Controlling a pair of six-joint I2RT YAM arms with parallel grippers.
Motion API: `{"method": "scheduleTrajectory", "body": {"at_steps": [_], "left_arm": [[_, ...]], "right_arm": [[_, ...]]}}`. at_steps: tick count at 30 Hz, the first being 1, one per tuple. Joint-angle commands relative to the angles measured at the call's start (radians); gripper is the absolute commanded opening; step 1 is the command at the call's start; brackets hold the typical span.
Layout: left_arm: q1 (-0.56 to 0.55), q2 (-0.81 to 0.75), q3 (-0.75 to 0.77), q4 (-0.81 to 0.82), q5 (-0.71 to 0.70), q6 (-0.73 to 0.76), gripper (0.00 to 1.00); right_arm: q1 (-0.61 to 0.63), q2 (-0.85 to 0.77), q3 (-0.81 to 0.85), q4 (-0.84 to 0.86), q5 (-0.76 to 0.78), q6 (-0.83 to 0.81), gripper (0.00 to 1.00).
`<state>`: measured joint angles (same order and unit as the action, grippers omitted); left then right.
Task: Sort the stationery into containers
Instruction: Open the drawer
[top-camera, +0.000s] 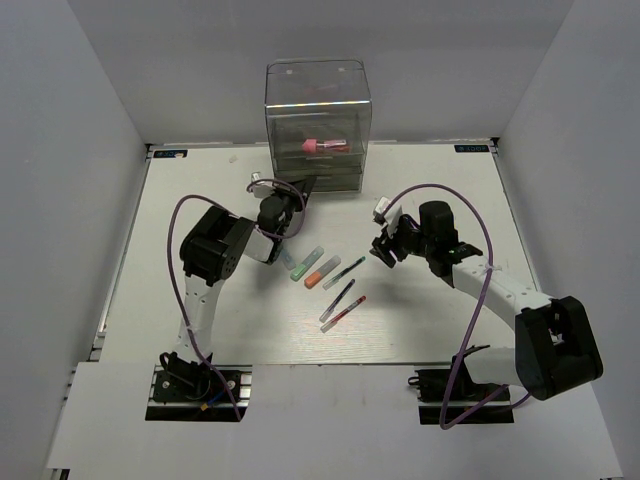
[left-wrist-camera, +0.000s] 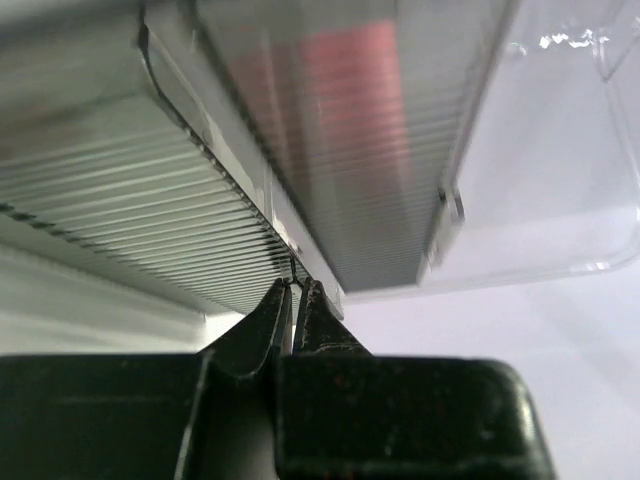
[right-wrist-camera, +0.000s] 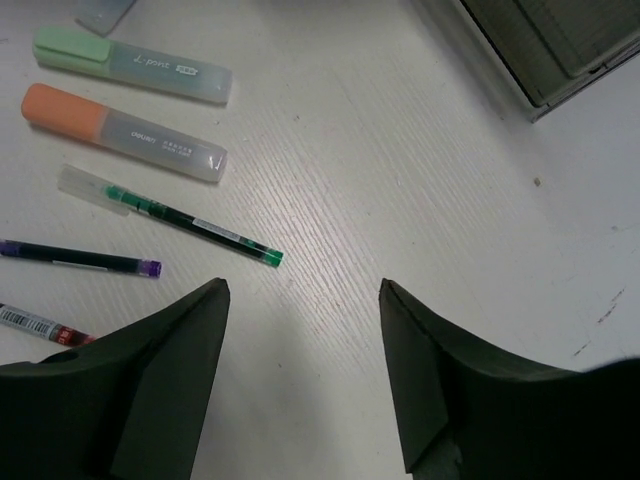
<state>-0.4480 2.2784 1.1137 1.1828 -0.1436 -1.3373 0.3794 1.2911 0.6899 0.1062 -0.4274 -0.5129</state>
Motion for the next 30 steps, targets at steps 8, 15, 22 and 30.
{"method": "scheduleTrajectory", "body": {"at_steps": [8,15,22,30], "left_arm": [[-0.021,-0.169,-0.307,0.104,-0.001,0.053,0.00],[-0.041,-0.187,-0.313,0.094,0.018,0.053,0.00],[-0.041,-0.267,-0.302,-0.023,0.073,0.081,0.58],[-0.041,-0.491,-0.486,-0.166,0.154,0.125,0.66]], "right_arm": [[-0.002,-0.012,-0.004,-0.048,-0.132,-0.111,0.74],[-0.002,0.011,0.011,-0.132,-0.215,-0.295,0.74],[0.004,0.063,0.057,-0.206,-0.267,-0.444,0.74],[0.010,0.161,0.169,-0.325,-0.375,-0.674,0.61]]}}
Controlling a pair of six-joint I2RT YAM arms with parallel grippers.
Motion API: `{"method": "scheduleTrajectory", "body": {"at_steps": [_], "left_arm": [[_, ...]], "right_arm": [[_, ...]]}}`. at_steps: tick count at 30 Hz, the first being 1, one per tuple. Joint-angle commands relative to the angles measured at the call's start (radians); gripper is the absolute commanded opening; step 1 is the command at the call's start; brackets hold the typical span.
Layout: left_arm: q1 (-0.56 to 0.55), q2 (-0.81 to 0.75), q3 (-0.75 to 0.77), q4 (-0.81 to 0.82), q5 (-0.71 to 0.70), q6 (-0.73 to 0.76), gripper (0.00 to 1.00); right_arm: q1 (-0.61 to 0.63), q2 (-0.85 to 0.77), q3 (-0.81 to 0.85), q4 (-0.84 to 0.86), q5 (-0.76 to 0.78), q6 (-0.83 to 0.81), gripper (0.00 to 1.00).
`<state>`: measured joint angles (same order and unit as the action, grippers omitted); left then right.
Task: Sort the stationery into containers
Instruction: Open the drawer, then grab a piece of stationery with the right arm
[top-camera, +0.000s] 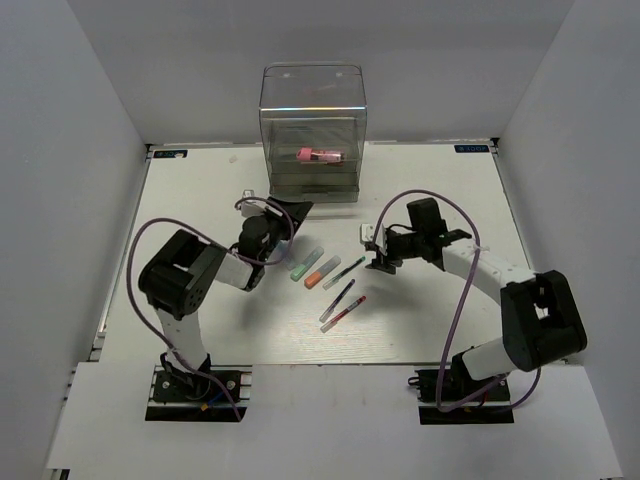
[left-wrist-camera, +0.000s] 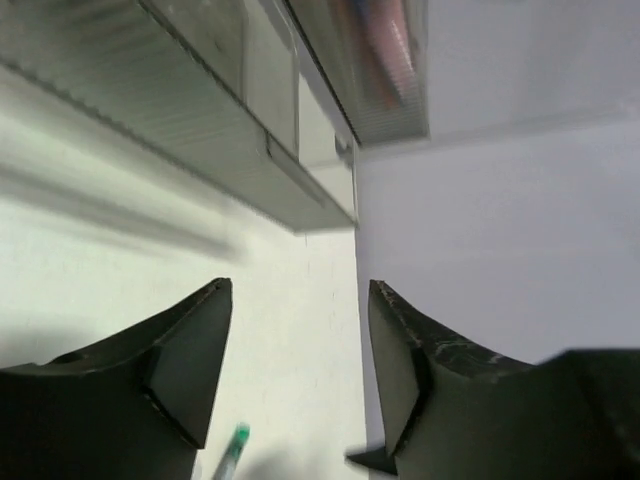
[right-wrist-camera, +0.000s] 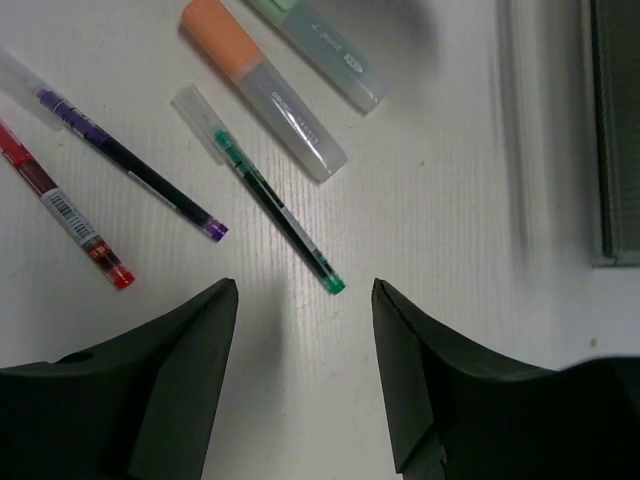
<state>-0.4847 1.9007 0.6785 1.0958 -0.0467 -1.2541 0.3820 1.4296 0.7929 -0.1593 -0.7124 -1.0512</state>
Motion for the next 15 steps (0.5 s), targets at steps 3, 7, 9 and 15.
{"method": "scheduleTrajectory", "body": {"at_steps": [3,7,9,15], "left_arm": [[-0.005,-0.256,-0.140,-0.210,0.070,0.077,0.69],[-0.005,-0.457,-0.223,-0.485,0.053,0.128,0.76],[0.009,-0.564,-0.252,-0.647,0.041,0.128,0.77],[0.020,-0.787,-0.327,-0.896,-0.022,0.088,0.93]], "right_arm": [[0.024,0.100,0.132,-0.126,-0.111,-0.229,0.55],[0.067,0.192,0.222,-0.198,-0.096,-0.328,0.55],[0.092,0.233,0.276,-0.216,-0.069,-0.392,0.55],[0.159,0.391,0.455,-0.301,-0.010,-0.474,0.55]]}}
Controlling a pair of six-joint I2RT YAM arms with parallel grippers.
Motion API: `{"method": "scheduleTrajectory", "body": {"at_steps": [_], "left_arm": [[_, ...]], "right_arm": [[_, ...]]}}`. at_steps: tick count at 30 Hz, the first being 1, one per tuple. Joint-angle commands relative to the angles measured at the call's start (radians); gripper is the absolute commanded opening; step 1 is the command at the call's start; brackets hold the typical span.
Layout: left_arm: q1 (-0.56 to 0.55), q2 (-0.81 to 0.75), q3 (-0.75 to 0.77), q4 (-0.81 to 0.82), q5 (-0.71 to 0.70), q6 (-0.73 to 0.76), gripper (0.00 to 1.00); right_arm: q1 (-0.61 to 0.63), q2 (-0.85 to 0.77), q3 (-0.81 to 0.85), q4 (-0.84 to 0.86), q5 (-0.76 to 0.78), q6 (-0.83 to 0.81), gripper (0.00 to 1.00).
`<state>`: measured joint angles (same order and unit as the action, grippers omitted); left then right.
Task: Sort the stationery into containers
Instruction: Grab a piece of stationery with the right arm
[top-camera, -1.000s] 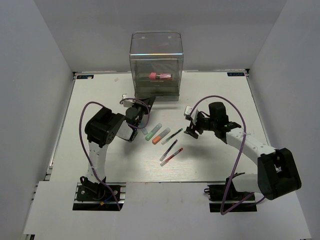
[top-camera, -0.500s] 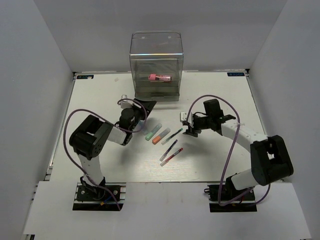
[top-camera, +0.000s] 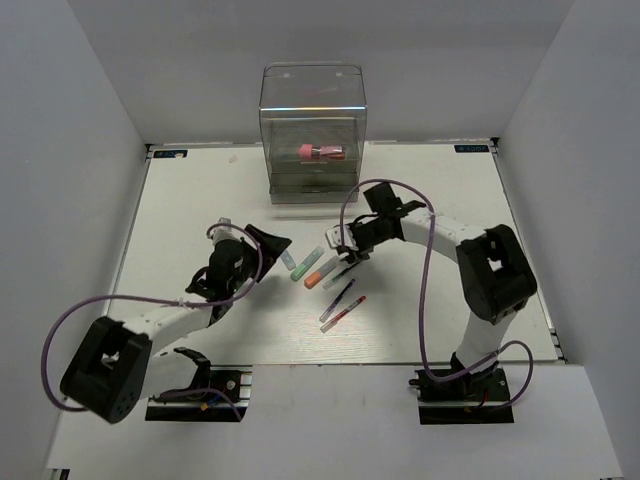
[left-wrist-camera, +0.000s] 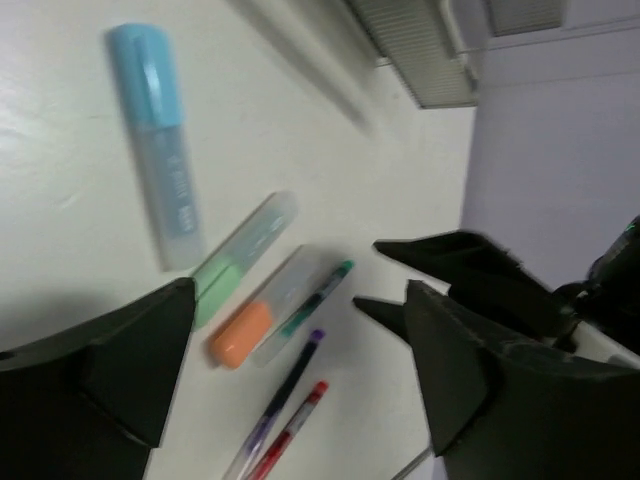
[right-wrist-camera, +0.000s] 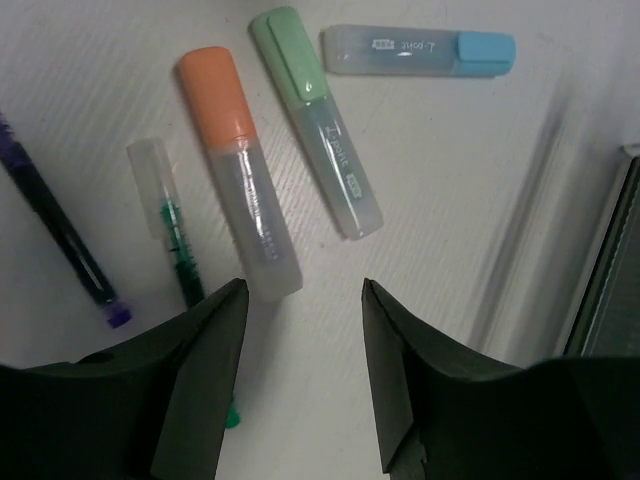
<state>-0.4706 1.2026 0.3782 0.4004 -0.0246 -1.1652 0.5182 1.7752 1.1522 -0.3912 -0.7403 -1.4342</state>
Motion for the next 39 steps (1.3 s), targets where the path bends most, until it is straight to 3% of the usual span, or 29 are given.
{"method": "scheduleTrajectory", "body": {"at_steps": [1,10,16,21,27,30,34,39], "left_arm": [[0.006,-0.118,-0.039,-0.259,-0.069,-0.001,0.99],[0.006,-0.314,-0.048,-0.523,-0.138,-0.066,0.99],[0.006,-0.314,-0.026,-0.532,-0.147,-0.067,0.99],[0.006,-0.247,0.051,-0.577,-0.156,-0.067,0.99],[0.006,-0.163,0.125,-0.575,-0.167,-0.067,0.99],[0.006,-0.121,0.165,-0.575,-0.158,-0.067,0.99],[0.006,-0.048,0.247,-0.594,-0.158,-0.067,0.99],[0.006,0.073,0.344,-0.614,-0.109,-0.067,0.99]], "right_arm": [[0.029,0.056,0.118,-0.134,0.019,-0.138,0.55],[0.094,0.181,0.228,-0.305,0.078,-0.278,0.49],[0.115,0.200,0.207,-0.272,0.117,-0.266,0.49],[0.129,0.248,0.256,-0.233,0.140,-0.163,0.49],[0.138,0.300,0.306,-0.261,0.176,-0.169,0.49],[0.141,0.317,0.317,-0.294,0.183,-0.170,0.44],[0.143,0.306,0.290,-0.331,0.196,-0.175,0.29],[0.140,0.254,0.181,-0.337,0.219,-0.183,0.23]]}}
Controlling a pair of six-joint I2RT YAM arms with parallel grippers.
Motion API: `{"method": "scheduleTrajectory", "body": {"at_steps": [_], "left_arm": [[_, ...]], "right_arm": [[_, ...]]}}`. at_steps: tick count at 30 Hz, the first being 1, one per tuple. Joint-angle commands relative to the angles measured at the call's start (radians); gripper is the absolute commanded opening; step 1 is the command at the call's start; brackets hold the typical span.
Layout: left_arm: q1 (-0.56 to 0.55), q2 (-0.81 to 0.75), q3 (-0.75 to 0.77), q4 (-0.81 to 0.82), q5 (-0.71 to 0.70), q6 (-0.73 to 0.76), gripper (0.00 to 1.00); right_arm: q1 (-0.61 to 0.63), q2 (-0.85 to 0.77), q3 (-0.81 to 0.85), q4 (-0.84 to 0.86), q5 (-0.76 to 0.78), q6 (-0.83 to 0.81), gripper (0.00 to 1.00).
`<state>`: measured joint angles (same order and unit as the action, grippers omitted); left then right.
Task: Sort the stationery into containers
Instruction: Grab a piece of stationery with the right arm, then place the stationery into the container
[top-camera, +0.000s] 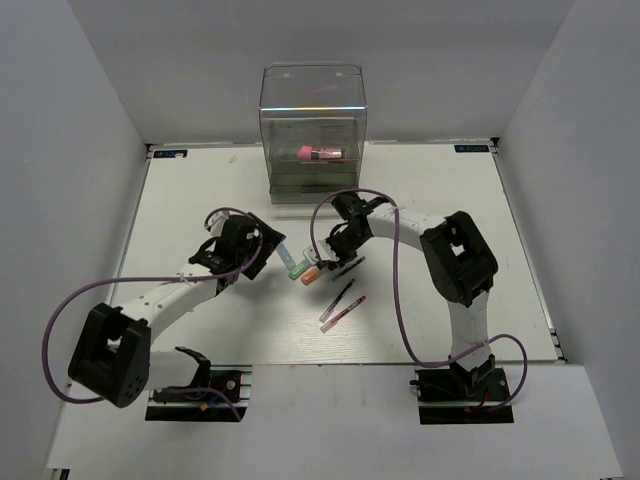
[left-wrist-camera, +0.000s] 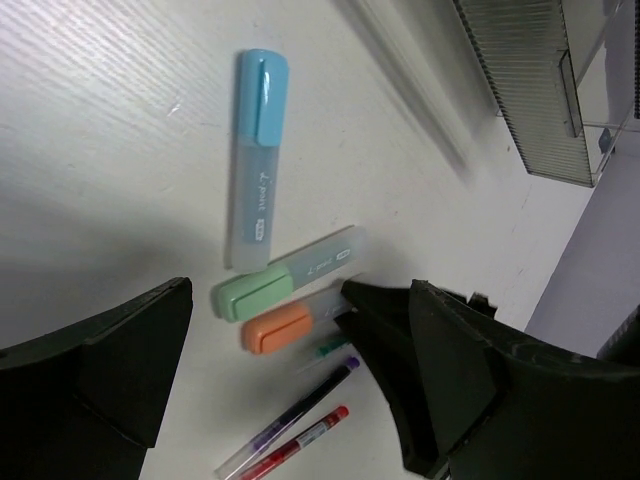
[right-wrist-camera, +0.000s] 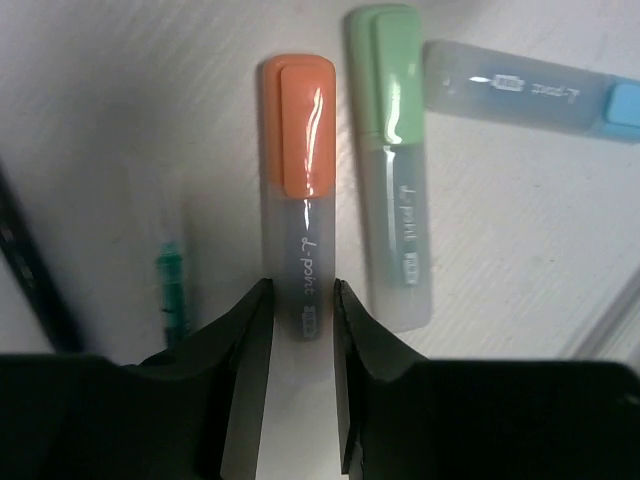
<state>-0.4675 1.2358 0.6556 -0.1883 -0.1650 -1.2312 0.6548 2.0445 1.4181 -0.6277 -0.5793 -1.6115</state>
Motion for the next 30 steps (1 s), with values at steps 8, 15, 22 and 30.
{"method": "scheduleTrajectory", "body": {"at_steps": [8,15,22,30], "left_arm": [[0.003,0.263,0.234,-0.115,0.088,0.009,0.98],[0.003,0.355,0.291,-0.165,0.088,0.027,0.91],[0.003,0.416,0.328,-0.186,0.058,0.059,0.89],[0.003,0.482,0.414,-0.198,0.006,0.102,0.82]], "right_arm": [[-0.018,-0.232,-0.211,0.061,0.042,0.238,0.00],[-0.073,-0.369,-0.196,0.405,0.225,0.522,0.00],[-0.122,-0.308,-0.030,0.519,0.328,0.538,0.00],[-0.116,-0.113,0.198,0.513,0.417,0.421,0.00]]}}
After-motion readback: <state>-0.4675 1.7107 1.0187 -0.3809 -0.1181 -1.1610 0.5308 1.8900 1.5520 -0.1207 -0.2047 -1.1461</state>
